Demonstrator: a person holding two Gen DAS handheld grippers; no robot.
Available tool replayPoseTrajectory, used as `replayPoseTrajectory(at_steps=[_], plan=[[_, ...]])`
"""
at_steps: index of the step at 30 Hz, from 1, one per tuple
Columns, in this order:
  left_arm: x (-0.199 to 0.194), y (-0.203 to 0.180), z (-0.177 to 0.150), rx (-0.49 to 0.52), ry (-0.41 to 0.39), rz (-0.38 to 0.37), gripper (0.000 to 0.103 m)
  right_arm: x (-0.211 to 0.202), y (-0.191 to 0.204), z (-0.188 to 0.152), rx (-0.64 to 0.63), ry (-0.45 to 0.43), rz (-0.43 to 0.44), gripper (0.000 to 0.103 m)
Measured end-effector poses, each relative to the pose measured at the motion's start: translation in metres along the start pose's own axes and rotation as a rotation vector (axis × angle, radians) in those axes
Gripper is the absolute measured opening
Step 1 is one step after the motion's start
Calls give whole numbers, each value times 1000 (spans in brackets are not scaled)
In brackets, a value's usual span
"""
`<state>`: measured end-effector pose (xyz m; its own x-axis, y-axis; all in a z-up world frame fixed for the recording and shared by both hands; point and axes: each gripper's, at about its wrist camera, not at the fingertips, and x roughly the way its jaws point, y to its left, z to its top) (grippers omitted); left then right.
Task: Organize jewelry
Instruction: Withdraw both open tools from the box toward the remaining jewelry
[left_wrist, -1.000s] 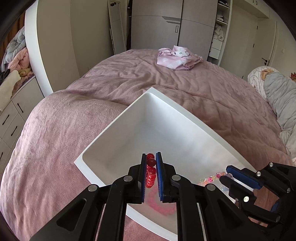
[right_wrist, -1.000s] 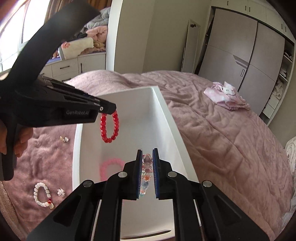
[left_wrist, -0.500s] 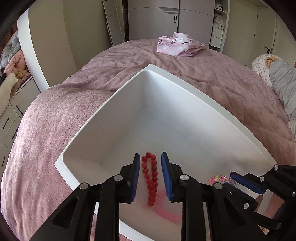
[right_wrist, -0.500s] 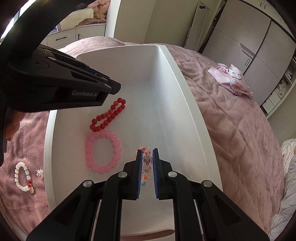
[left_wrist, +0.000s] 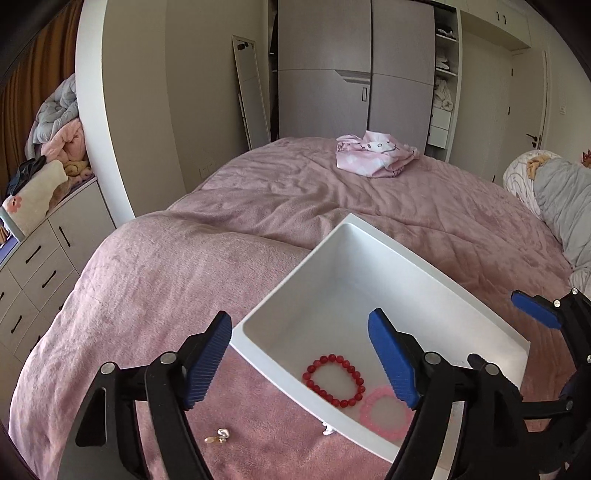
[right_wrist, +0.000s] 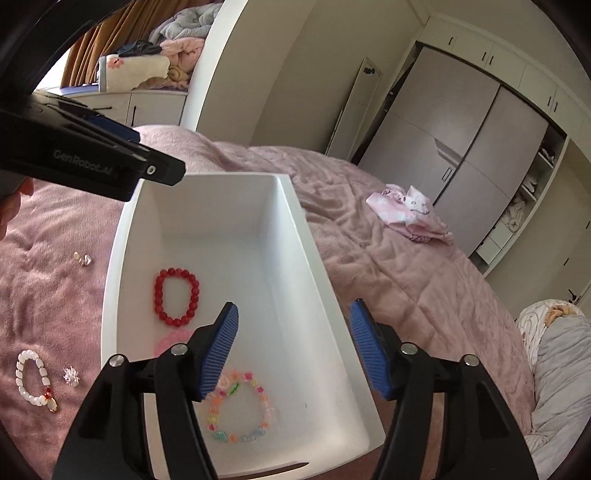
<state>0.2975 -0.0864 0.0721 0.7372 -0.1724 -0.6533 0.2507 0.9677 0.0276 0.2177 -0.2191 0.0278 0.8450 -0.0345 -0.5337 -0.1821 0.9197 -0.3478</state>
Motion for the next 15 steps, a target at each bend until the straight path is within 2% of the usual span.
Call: replayPoseTrajectory(at_steps=[4, 6, 8, 10, 13, 15], plan=[[-29, 23, -8, -4, -36, 54, 92, -22, 15, 4, -45, -100, -33, 81], [-40, 35, -15, -3, -40, 93, 94, -29, 26, 4, -74, -121, -35, 87], [-48, 47, -25, -9, -36, 124, 94, -34, 36, 5, -90, -133, -26, 87], [-54, 60, -37, -20, -29, 138, 94, -38, 44, 5, -70, -140, 5, 87], [-57, 78, -57, -43, -32, 161, 96, -47, 54, 6, 41, -148, 119, 87], [-55, 91, -68, -63, -38, 157, 96, -53, 67, 5, 89, -159, 167, 87]])
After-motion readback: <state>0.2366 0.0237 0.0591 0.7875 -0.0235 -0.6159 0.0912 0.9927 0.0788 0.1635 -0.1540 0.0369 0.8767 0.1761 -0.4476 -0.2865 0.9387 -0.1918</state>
